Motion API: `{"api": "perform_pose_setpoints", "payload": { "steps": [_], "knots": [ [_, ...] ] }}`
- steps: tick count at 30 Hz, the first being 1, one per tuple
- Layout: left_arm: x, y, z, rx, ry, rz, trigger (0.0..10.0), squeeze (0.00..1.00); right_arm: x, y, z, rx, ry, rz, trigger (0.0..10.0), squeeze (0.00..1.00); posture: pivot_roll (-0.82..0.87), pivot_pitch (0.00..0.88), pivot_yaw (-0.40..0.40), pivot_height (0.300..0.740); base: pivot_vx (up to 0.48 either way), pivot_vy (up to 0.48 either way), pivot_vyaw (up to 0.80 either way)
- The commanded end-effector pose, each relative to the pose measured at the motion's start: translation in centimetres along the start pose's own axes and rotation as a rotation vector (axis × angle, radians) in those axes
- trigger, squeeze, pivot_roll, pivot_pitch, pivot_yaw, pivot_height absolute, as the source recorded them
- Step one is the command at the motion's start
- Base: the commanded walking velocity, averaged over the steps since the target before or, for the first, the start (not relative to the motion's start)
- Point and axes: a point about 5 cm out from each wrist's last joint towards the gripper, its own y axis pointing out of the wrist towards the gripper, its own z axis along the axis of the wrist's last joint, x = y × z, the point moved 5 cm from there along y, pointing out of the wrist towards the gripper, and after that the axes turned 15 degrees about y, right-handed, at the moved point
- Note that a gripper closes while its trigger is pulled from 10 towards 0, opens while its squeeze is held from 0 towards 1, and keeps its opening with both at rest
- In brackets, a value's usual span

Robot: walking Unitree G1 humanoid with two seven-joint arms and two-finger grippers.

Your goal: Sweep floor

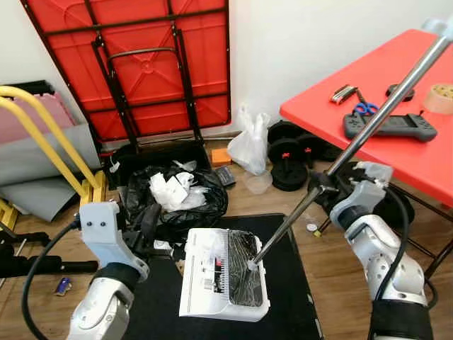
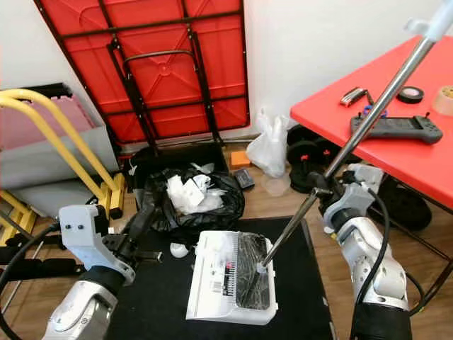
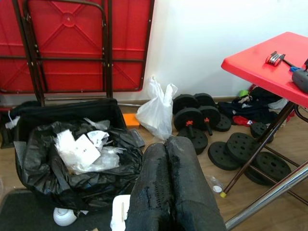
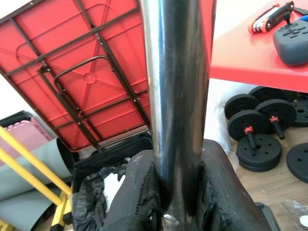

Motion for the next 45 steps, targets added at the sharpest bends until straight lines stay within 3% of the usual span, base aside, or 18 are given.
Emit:
{"api": "perform_pose_setpoints", "payload": {
  "steps": [1, 16, 21, 32, 40, 45],
  "knots": [
    [-0.3, -0.1, 0.3, 0.009, 0.014, 0.026, 10.0, 0.0, -1.6, 0.5, 0.6, 0.04, 0.02, 0.072, 10.0, 0.0, -0.1, 0.0, 0.026, 0.74, 0.0, 0.0, 0.0],
    [-0.1, 0.3, 0.3, 0.017, 0.016, 0.0, 10.0, 0.0, -1.6, 1.0, 1.0, 0.062, 0.043, 0.054, 10.0, 0.0, -0.1, 0.0, 0.024, 0.74, 0.0, 0.0, 0.0],
    [0.0, 0.3, 0.3, 0.021, 0.016, -0.003, 10.0, 0.0, -1.5, 1.0, 1.2, 0.066, 0.046, 0.051, 10.0, 0.0, -0.1, 0.0, 0.023, 0.74, 0.333, 0.0, 0.8],
    [0.0, 0.2, 0.5, 0.028, 0.011, -0.005, 10.0, 0.0, -1.3, 1.3, 1.7, 0.088, 0.076, 0.023, 10.0, 0.0, -0.09, 0.0, 0.024, 0.74, 0.346, 0.0, 0.0],
    [-0.2, 0.4, 0.7, 0.036, -0.005, -0.008, 10.0, 0.0, -2.9, 1.6, 4.3, 0.146, 0.045, 0.098, 10.0, 0.0, -0.11, 0.002, 0.031, 0.74, 0.355, 0.0, 0.1],
    [-0.2, 0.4, 0.7, 0.038, -0.008, -0.011, 10.0, 0.0, -3.8, 1.5, 4.5, 0.14, 0.029, 0.146, 10.0, 0.0, -0.11, 0.004, 0.03, 0.74, 0.362, 0.0, 0.79]
  ]
}}
